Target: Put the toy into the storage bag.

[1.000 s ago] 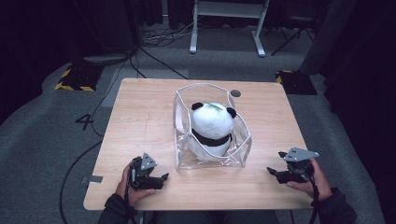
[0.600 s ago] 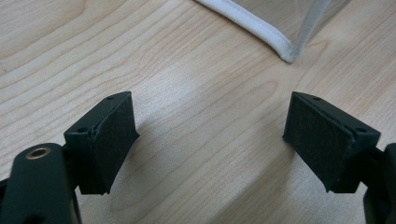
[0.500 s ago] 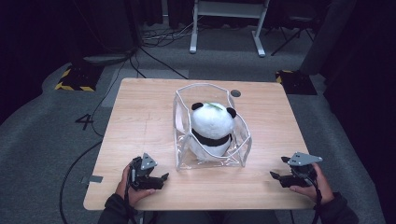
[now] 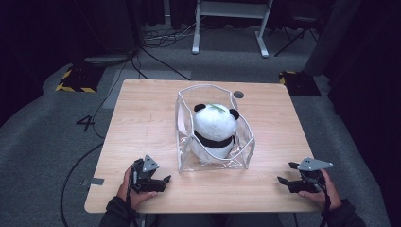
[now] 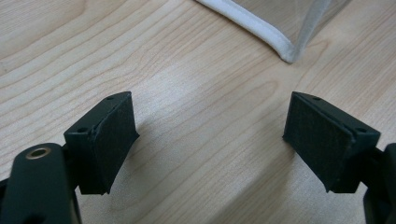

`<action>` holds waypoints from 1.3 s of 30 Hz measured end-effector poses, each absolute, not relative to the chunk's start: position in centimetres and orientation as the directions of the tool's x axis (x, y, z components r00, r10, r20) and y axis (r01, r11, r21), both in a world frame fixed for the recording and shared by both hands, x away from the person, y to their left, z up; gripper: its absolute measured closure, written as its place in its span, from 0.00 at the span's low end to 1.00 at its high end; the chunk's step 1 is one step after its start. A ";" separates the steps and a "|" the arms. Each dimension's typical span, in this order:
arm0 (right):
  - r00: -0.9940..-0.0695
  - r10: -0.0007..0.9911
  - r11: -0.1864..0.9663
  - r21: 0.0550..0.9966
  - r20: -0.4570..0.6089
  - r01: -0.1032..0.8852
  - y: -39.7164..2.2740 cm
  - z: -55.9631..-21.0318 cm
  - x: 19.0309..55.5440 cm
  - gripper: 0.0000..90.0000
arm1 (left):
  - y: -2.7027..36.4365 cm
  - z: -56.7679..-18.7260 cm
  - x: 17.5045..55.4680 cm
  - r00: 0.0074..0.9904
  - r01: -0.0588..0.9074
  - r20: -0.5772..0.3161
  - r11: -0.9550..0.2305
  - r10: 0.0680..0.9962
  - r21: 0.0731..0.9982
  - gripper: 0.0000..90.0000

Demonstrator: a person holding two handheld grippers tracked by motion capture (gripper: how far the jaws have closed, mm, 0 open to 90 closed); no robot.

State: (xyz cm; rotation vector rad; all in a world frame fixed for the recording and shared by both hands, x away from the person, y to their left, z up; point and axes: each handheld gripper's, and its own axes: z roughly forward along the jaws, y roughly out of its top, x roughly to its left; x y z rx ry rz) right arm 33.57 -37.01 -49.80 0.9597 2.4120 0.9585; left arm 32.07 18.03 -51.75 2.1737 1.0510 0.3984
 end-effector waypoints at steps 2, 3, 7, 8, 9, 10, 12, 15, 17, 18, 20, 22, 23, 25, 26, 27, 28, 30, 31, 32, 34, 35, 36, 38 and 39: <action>-0.695 0.714 0.527 0.713 -0.077 0.462 -37.3 -50.0 33.5 0.24 | 18.0 -51.8 32.1 0.627 0.570 -0.019 -0.442 0.779 0.692 0.19; -0.691 0.719 0.522 0.713 -0.073 0.468 -37.4 -50.2 33.5 0.24 | 18.0 -51.8 32.1 0.626 0.571 -0.019 -0.441 0.780 0.693 0.19; -0.680 0.730 0.512 0.713 -0.067 0.480 -37.9 -50.6 33.5 0.24 | 18.0 -51.8 32.0 0.625 0.571 -0.019 -0.441 0.780 0.693 0.19; -0.680 0.730 0.511 0.713 -0.065 0.481 -38.0 -50.7 33.5 0.24 | 18.0 -51.8 32.0 0.626 0.571 -0.020 -0.441 0.780 0.692 0.19; -0.675 0.736 0.506 0.712 -0.062 0.487 -38.1 -50.8 33.5 0.24 | 18.0 -51.8 32.0 0.625 0.571 -0.020 -0.440 0.780 0.693 0.19; -0.673 0.737 0.503 0.713 -0.059 0.489 -38.2 -50.9 33.5 0.24 | 18.0 -51.8 32.0 0.625 0.571 -0.020 -0.440 0.780 0.692 0.19; -0.667 0.743 0.489 0.719 -0.047 0.494 -38.5 -51.0 33.4 0.24 | 18.0 -51.8 32.0 0.625 0.572 -0.020 -0.440 0.780 0.692 0.19; -0.657 0.753 0.472 0.725 -0.035 0.502 -38.8 -51.2 33.3 0.22 | 18.0 -51.8 32.0 0.625 0.571 -0.019 -0.441 0.780 0.692 0.19; -0.643 0.766 0.451 0.729 -0.019 0.515 -39.1 -51.3 33.2 0.21 | 18.0 -51.8 32.0 0.625 0.571 -0.019 -0.441 0.780 0.692 0.19; -0.636 0.771 0.441 0.733 -0.015 0.517 -39.2 -51.4 33.2 0.21 | 18.0 -51.8 32.0 0.625 0.572 -0.020 -0.440 0.780 0.692 0.19; -0.619 0.785 0.424 0.742 -0.015 0.520 -39.4 -51.5 33.0 0.21 | 18.0 -51.8 32.0 0.625 0.572 -0.020 -0.441 0.780 0.692 0.19; -0.608 0.794 0.416 0.741 -0.014 0.527 -39.6 -51.5 32.9 0.20 | 18.0 -51.8 32.0 0.625 0.571 -0.019 -0.441 0.780 0.692 0.19; -0.603 0.797 0.413 0.741 -0.014 0.529 -39.7 -51.5 32.8 0.20 | 18.0 -51.8 32.0 0.625 0.571 -0.019 -0.441 0.780 0.692 0.19; -0.599 0.801 0.411 0.740 -0.013 0.533 -39.9 -51.5 32.8 0.20 | 18.0 -51.8 32.0 0.625 0.571 -0.020 -0.440 0.780 0.692 0.19; -0.599 0.801 0.411 0.740 -0.013 0.533 -39.9 -51.5 32.8 0.20 | 18.0 -51.8 32.0 0.625 0.571 -0.020 -0.440 0.780 0.692 0.19; -0.596 0.803 0.408 0.740 -0.012 0.535 -39.9 -51.5 32.8 0.20 | 18.0 -51.8 32.0 0.625 0.572 -0.019 -0.440 0.780 0.692 0.19; -0.597 0.802 0.411 0.739 -0.014 0.534 -39.9 -51.5 32.8 0.20 | 18.0 -51.8 32.0 0.625 0.572 -0.020 -0.441 0.780 0.692 0.19; -0.599 0.801 0.412 0.739 -0.014 0.534 -39.9 -51.5 32.8 0.19 | 18.0 -51.8 32.0 0.625 0.571 -0.020 -0.441 0.780 0.692 0.19; -0.599 0.800 0.413 0.739 -0.015 0.533 -39.9 -51.5 32.8 0.19 | 18.0 -51.8 32.0 0.625 0.571 -0.020 -0.441 0.780 0.693 0.19; -0.600 0.800 0.413 0.739 -0.015 0.533 -39.9 -51.5 32.8 0.19 | 18.0 -51.8 32.0 0.625 0.571 -0.020 -0.441 0.780 0.692 0.19; -0.600 0.800 0.413 0.739 -0.015 0.532 -39.9 -51.5 32.8 0.19 | 18.0 -51.8 32.0 0.625 0.571 -0.020 -0.440 0.781 0.693 0.19; -0.600 0.800 0.413 0.739 -0.015 0.533 -39.9 -51.5 32.8 0.19 | 18.0 -51.8 32.0 0.625 0.571 -0.019 -0.440 0.781 0.693 0.19; -0.600 0.800 0.413 0.739 -0.015 0.532 -39.9 -51.5 32.8 0.19 | 18.0 -51.8 32.0 0.624 0.571 -0.019 -0.439 0.781 0.693 0.19; -0.596 0.803 0.410 0.740 -0.014 0.534 -39.8 -51.5 32.8 0.19 | 18.0 -51.8 32.0 0.623 0.573 -0.021 -0.438 0.782 0.693 0.19; -0.596 0.803 0.409 0.740 -0.014 0.535 -39.8 -51.5 32.8 0.19 | 18.0 -51.8 32.0 0.623 0.573 -0.020 -0.438 0.782 0.693 0.19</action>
